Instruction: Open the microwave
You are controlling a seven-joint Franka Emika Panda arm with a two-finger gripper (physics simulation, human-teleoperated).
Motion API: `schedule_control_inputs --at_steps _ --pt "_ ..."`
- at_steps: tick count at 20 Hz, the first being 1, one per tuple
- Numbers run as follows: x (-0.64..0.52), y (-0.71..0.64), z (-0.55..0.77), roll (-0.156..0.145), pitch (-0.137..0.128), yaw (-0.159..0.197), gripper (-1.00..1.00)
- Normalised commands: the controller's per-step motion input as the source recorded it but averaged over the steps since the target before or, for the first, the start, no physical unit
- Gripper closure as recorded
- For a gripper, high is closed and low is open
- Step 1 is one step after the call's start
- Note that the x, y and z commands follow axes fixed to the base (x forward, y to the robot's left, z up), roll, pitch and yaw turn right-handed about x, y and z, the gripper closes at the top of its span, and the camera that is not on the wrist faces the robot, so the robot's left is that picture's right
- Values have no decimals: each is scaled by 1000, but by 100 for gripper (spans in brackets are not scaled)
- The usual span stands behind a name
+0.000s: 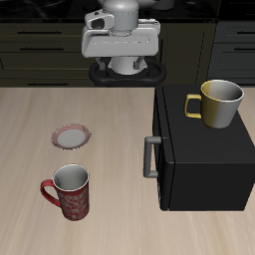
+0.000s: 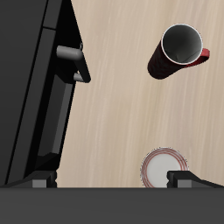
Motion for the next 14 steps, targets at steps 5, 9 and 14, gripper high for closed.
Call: schedule_control_inputs --at_steps 5,9,14 --pt "383 -48 33 -17 -5 54 -100" --pt "369 -158 1 -8 35 14 -100" --pt "214 -23 30 -10 -6 13 -100"
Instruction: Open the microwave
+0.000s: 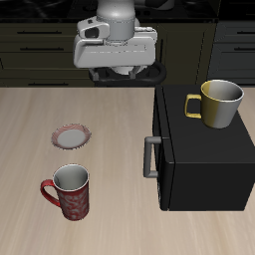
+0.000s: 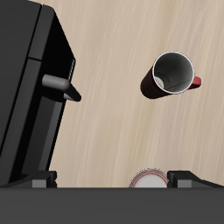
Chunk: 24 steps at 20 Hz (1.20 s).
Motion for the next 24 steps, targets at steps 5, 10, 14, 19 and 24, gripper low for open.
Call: schedule_control_inputs --at_steps 5,10,14,19,24 --pt "294 48 -41 6 -27 68 -100" --pt "194 24 -24 27 4 -10 -100" --pt "197 58 -99 13 6 38 -100" --pt "276 35 -275 3 18 58 -100" --pt "159 1 -134 4 3 16 -100"
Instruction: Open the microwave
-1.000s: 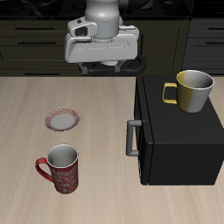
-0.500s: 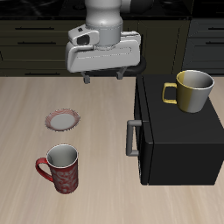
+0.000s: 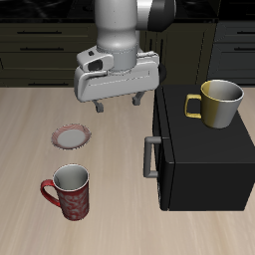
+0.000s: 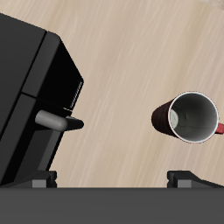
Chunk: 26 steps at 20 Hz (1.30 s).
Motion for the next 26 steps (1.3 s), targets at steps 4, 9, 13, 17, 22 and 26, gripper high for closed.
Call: schedule_control_inputs --at_steps 4,9,13,17,22,26 --pt "152 40 -155 11 14 50 -100" --pt "157 44 -145 10 14 46 -100" --pt "132 14 -180 -9 2 57 -100" --pt "66 117 -238 7 3 97 -100" --pt "-49 213 -207 -14 -6 67 -100" --pt "-160 204 -46 -3 -82 142 -100"
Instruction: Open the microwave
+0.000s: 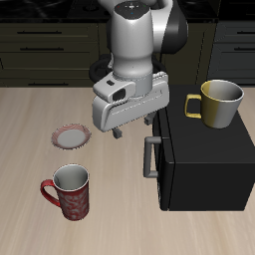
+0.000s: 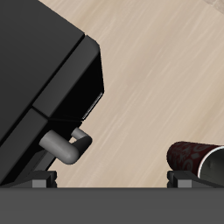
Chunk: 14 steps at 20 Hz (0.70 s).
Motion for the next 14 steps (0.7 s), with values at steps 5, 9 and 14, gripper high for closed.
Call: schedule_control_inputs --at_steps 5,9,14 --pt "-188 161 -84 -18 -45 119 -100" --pt "-140 72 -145 -12 -4 99 -100" --pt "20 82 -93 -24 -13 112 -100"
